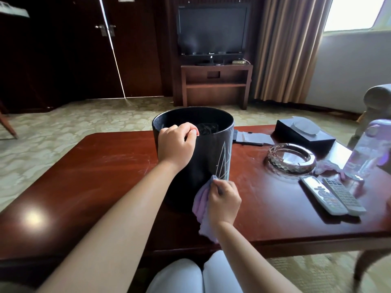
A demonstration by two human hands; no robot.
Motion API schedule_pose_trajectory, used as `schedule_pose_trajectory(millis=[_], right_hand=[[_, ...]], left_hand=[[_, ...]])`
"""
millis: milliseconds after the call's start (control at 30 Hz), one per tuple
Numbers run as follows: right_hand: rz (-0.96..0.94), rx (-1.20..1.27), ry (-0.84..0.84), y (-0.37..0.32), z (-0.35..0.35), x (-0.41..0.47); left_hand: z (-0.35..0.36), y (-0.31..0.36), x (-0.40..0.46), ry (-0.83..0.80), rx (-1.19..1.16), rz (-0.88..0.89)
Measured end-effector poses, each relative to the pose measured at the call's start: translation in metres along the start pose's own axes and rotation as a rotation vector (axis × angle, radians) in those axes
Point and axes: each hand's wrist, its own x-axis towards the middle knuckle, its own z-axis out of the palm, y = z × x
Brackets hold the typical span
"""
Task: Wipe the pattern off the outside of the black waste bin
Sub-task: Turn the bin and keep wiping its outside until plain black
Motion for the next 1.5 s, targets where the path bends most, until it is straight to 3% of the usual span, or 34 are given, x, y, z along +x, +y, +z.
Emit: schedule_pose_trajectory(millis=[167, 333, 400, 600, 700, 800, 867, 1067, 1233, 1400, 1500], right_hand=[[-0.135, 0.080, 0.119, -0.021, 0.006, 0.020], [0.145, -0.042, -0.019, 0.011, 0.008, -0.001], [0.177, -0.055, -0.069, 0.015, 0.004, -0.001], [-0.003, 0.128, 0.110, -0.014, 0.008, 0.016], [0.197, 0.088, 0.062, 0.000, 0.015, 0.001], [0.558, -0.017, -0.121, 0.022, 0.020, -0.017], [0.652, -0.037, -0.209, 0.023, 0.022, -0.024], [0.525, 0.173, 0.099, 0.012, 0.029, -0.022], [0.626, -0.050, -0.049, 0.035, 0.022, -0.027], [0.483, 0.086, 0.107, 0.023, 0.026, -0.020], [0.569, 0.044, 0.064, 0.029, 0.027, -0.021]], left_hand=[[0.002, -0.001, -0.001, 0.034, 0.007, 0.016], [0.003, -0.001, -0.001, 0.051, 0.014, 0.037], [0.004, -0.002, -0.001, 0.058, 0.013, 0.035], [0.003, -0.002, -0.001, 0.070, 0.021, 0.041], [0.003, -0.002, -0.002, 0.071, 0.018, 0.037], [0.003, -0.002, -0.002, 0.061, 0.012, 0.032], [0.003, -0.002, -0.002, 0.053, 0.013, 0.040], [0.004, -0.005, -0.002, 0.067, 0.016, 0.063], [0.004, -0.004, -0.003, 0.069, 0.007, 0.065], [0.005, -0.004, -0.002, 0.085, 0.029, 0.078], [0.005, -0.004, -0.002, 0.086, 0.026, 0.082]])
